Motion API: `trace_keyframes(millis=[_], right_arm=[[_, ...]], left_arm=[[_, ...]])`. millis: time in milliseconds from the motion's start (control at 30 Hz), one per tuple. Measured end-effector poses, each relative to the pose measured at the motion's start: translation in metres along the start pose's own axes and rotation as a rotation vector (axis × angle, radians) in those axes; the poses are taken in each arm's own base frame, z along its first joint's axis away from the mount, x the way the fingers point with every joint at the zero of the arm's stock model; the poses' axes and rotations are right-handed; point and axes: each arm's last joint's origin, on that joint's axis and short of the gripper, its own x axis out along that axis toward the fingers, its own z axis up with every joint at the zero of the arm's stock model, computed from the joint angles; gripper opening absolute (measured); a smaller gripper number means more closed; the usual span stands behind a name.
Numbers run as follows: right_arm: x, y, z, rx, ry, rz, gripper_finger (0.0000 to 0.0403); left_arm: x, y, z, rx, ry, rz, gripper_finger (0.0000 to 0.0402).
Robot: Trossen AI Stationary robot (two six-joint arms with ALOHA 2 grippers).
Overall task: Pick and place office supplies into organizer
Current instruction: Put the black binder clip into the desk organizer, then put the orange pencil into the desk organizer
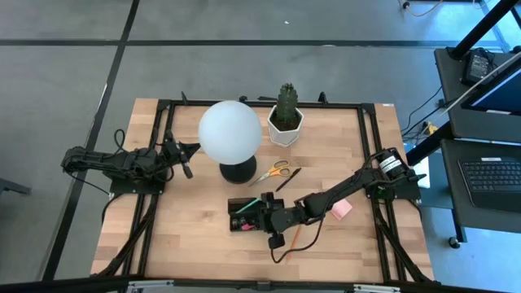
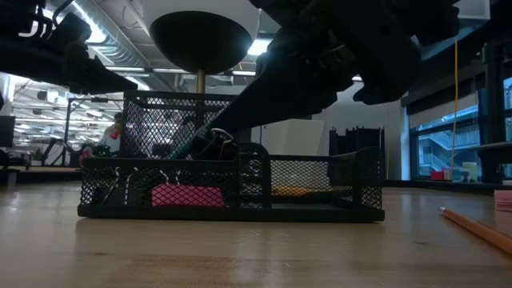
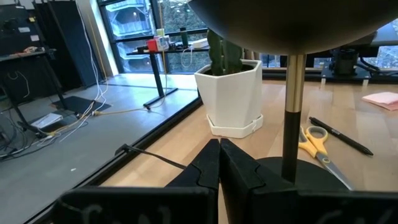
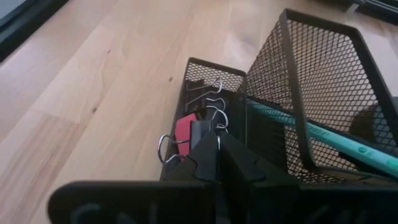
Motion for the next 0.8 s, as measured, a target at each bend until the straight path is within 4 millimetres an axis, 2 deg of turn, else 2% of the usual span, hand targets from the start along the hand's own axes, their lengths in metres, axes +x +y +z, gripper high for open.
trace_keyframes(millis=[433,567,667,800], right_arm=[[-0.005,-0.002,0.001,-0.027,0.029,0.003,0.0095],[-0.030,0.001,0.014,-0.041,0.039,0.070,0.0101],[-0.055,0.004,0.019,-0.051,0.117,0.155,0.0099],[-0.088,0.000,0.014,0.105,0.316,0.174,0.0094]], left_arm=[[0.000,0.000,0.000,0.000,0.000,0.000,0.0004],[0.000,0.000,0.000,-0.001,0.000,0.000,0.0004],[0.000,0.000,0.000,-0.001,0.000,0.000,0.0004],[0.000,0.000,0.000,-0.011,0.000,-0.001,0.0004]])
